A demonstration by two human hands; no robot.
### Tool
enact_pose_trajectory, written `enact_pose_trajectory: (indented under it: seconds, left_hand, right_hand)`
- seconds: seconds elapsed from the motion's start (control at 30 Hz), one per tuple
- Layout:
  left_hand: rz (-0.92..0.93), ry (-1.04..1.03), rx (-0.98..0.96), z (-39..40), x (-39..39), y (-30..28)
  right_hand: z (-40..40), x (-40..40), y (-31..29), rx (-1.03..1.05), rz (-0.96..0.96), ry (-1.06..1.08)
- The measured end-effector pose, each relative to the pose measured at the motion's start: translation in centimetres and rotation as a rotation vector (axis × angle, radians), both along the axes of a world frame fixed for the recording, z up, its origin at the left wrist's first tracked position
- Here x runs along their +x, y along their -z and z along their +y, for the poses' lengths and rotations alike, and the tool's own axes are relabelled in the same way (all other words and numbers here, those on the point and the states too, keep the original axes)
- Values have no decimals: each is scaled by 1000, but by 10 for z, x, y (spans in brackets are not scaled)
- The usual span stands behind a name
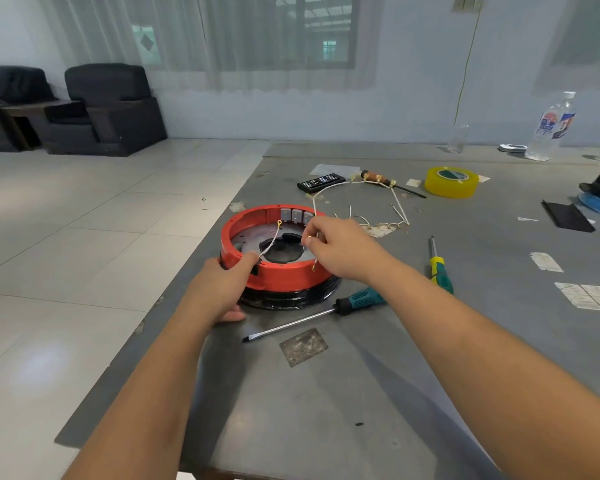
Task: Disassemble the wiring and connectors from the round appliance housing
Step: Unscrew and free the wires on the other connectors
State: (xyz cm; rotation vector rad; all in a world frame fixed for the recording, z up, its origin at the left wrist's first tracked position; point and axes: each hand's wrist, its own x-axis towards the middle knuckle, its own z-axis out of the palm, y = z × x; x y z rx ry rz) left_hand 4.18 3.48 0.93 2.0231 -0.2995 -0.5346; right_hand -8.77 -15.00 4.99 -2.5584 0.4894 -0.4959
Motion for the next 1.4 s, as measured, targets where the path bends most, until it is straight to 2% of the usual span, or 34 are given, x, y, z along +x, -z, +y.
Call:
enact_pose_trajectory:
  seconds: [0.1,0.3,0.37,0.4,0.43,0.5,0.57,0.63,0.77,0.83,0.93,1.0,1.07,1.1,1.13,1.17,1.23,1.3,1.33,1.4]
  left_hand:
    - [-115,65,181,2,5,-5]
    - [-179,236,383,6,10,-22]
    - [-280,252,541,9,9,-30]
    - [-366,195,569,9,9,-32]
    - [-469,104,534,6,9,-36]
    - [-671,-39,304,-6,6,-42]
    - [-723,2,28,-29,-2,-50]
    - [-584,110,-169,-55,-8,-58]
    - [48,155,-475,-91,-7,-59]
    - [167,167,-527,-99,-5,-54]
    - [206,170,-547,-106,-5,-50]
    - [195,183,-522,-108,-4,-48]
    - [177,217,-520,-106,-3,-46]
    - [174,236,-525,-105,-1,-45]
    - [167,252,-524,-105,-1,-44]
    - [157,263,-519,-105,0,-44]
    - [137,286,-504,-108,-1,-43]
    - [130,301,-500,-113,-3,-41]
    - [124,305,-495,-115,-5,-40]
    - [70,303,-456,-120,-8,-36]
  right_hand:
    - [-1,1,-1,-19,17,-27]
    - [-2,-1,-4,-73,111,-77]
    - [-2,-1,-5,-102,129,-88]
    - [-1,-1,-6,-115,132,-94]
    - [-1,-1,-7,-122,133,-99]
    - [1,-1,-8,-114,122,-112]
    - [5,-1,-8,-103,109,-135]
    - [9,0,-6,-105,106,-167]
    - [13,-2,-1,-123,98,-221]
    - [13,-3,0,-135,96,-230]
    - [10,-7,0,-145,91,-268]
    - [2,-17,-2,-63,-19,-237]
    - [-12,-29,-7,53,-366,-51]
    - [-24,-34,-10,55,-548,108]
    - [-38,-38,-14,37,-648,284]
    - [-52,-40,-18,60,-644,432]
    - [-79,-42,-25,347,-429,507]
    - [-96,-41,-28,770,-285,349]
    - [-101,-42,-26,909,-272,274]
    - [-107,-42,-19,975,-314,198]
